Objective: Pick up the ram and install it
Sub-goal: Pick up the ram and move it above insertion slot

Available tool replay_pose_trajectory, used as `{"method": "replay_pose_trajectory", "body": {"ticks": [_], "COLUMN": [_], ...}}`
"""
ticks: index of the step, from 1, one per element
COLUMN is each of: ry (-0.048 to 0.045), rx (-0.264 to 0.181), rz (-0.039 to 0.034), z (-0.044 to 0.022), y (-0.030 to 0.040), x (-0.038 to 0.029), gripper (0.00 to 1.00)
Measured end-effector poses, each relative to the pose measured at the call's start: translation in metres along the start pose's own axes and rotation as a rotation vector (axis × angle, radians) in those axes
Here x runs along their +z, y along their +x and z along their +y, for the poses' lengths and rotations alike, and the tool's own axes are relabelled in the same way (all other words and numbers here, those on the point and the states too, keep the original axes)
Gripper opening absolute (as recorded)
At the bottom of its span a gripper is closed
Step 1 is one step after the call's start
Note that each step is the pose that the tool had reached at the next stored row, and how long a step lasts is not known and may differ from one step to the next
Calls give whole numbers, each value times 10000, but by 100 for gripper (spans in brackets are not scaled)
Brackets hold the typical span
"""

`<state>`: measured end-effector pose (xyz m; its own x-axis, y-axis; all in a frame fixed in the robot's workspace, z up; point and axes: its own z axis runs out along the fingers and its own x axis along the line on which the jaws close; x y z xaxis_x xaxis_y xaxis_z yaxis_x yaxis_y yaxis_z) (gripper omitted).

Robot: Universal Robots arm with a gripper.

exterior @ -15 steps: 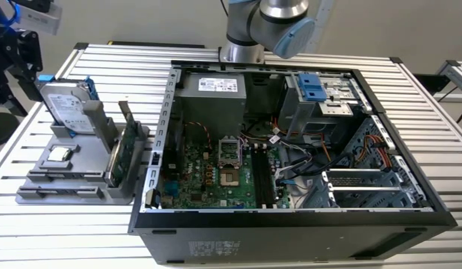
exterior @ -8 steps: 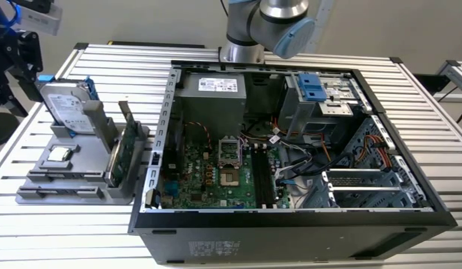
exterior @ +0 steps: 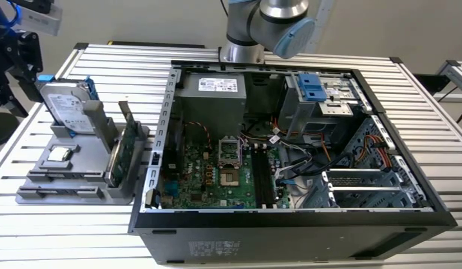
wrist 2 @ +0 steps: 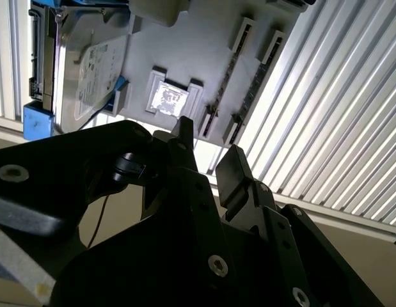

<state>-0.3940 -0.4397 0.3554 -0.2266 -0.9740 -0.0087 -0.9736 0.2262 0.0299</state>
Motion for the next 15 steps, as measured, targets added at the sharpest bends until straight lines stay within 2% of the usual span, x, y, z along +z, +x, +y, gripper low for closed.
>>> {"method": "replay_pose_trajectory", "body": {"ticks": [15], "ry": [-1], "rx": [-122], "rz": [4], "z": [0], "y": [0], "x": [8], "gripper": [100]}}
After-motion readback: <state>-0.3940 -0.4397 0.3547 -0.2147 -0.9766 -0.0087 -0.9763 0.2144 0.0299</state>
